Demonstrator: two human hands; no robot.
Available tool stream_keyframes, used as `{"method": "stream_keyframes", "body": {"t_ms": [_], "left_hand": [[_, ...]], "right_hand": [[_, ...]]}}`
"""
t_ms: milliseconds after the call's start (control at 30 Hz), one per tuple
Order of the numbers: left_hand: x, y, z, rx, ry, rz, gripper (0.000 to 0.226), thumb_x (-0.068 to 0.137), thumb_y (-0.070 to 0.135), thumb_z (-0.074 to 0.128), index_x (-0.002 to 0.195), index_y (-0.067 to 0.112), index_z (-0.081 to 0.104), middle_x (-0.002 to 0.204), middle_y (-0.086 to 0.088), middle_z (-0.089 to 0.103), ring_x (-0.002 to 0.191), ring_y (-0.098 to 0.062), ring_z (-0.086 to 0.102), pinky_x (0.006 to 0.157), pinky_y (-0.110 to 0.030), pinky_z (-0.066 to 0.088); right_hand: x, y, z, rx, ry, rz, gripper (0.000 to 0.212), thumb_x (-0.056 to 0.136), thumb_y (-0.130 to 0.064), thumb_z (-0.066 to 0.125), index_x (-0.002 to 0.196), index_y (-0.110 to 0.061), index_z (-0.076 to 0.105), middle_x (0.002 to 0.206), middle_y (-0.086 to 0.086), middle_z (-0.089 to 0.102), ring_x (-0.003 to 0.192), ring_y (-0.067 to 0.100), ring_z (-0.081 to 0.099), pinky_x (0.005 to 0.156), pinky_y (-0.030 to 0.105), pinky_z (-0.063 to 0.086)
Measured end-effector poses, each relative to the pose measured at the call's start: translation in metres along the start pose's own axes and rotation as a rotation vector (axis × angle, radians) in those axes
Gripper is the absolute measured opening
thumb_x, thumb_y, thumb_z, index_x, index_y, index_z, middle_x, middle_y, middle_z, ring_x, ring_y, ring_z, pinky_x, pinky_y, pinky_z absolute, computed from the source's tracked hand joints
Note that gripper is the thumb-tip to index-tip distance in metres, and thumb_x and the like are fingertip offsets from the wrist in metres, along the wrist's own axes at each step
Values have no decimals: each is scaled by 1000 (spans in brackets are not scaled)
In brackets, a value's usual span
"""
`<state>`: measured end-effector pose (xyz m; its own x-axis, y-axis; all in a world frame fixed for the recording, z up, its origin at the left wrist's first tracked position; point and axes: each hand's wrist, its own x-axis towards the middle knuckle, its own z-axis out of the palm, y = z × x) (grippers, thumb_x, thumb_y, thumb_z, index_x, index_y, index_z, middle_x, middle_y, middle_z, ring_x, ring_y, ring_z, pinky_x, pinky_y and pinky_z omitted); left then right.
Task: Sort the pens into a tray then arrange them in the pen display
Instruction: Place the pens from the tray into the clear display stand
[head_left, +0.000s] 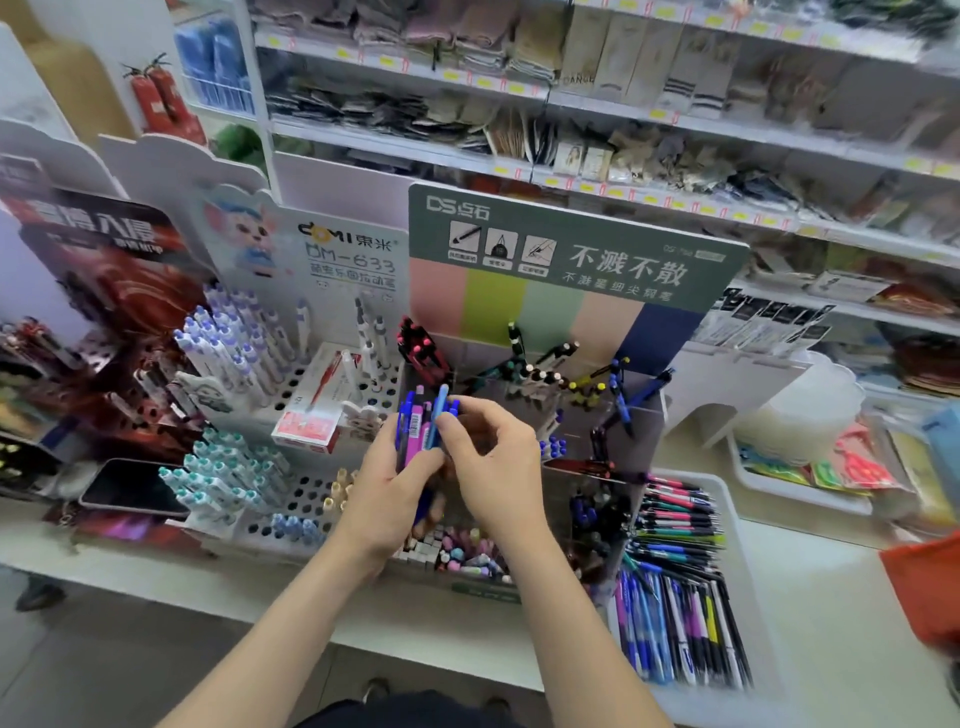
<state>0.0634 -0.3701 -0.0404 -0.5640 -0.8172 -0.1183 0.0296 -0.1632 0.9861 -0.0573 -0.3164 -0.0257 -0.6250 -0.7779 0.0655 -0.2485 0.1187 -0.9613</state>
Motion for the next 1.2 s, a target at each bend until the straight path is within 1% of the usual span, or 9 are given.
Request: {"method": "stream_keyframes", "body": {"t_ms": [133,400,500,700,800,900,1067,1133,1200], "left_hand": [[3,4,8,48,-28,-5,20,107,8,53,118,24,59,86,-8,72,55,-31,57,40,-30,37],[8,-5,12,155,29,-35,10,104,11,58,110,19,56,85,-16,67,60,-30,58,43,-33,40],[8,-10,11,137,92,-52,12,104,12,57,111,22,57,74,-14,59,58,-28,55,47,-36,39],[8,-11,9,147,152,-45,18,107,13,53,117,27,58,109,-1,73,55,-23,60,43,-31,42],[4,-9,8,167,146,-59,10,106,13,56,113,18,61,92,-5,73,54,-21,59,43,-33,43],[1,-8,6,166,114,-73,2,102,10,62,103,10,62,74,-6,67,53,-22,58,43,-33,43],[-3,-3,6,131,13,-49,12,107,11,54,110,11,65,99,-9,75,60,-27,61,43,-33,42],[-5,0,8,107,-42,-37,15,108,9,51,116,13,64,100,-11,74,59,-29,59,43,-31,40],[-6,1,9,92,-95,-27,20,108,7,50,120,16,63,99,-12,73,59,-32,57,41,-29,39]], "right_hand": [[-4,3,-9,132,120,67,9,103,-22,67,105,-28,73,88,0,78,72,17,73,76,46,63],[0,0,-48,117,665,-241,12,109,-10,57,121,-9,59,100,-27,66,89,6,67,81,17,50],[1,9,-54,38,633,-220,13,108,-12,62,120,-11,62,101,-20,67,88,5,67,78,24,54],[-3,28,-23,-318,260,-346,11,106,-17,65,116,-19,69,101,-8,71,92,9,64,78,31,54],[2,46,-13,-788,254,-342,12,104,-30,65,105,-26,77,112,-2,70,107,26,53,80,42,46],[5,51,-13,-900,350,-292,11,100,-32,70,101,-26,80,113,2,67,104,30,50,79,41,40],[-2,26,-18,-424,198,-215,21,106,-32,61,118,-26,77,106,-16,73,102,10,60,84,33,45],[-5,11,-21,-75,122,-29,20,106,-30,64,119,-23,76,93,-13,76,85,4,69,79,22,54],[-6,5,-24,117,-12,76,13,104,-25,67,111,-23,77,85,-3,78,72,7,72,72,28,59]]}}
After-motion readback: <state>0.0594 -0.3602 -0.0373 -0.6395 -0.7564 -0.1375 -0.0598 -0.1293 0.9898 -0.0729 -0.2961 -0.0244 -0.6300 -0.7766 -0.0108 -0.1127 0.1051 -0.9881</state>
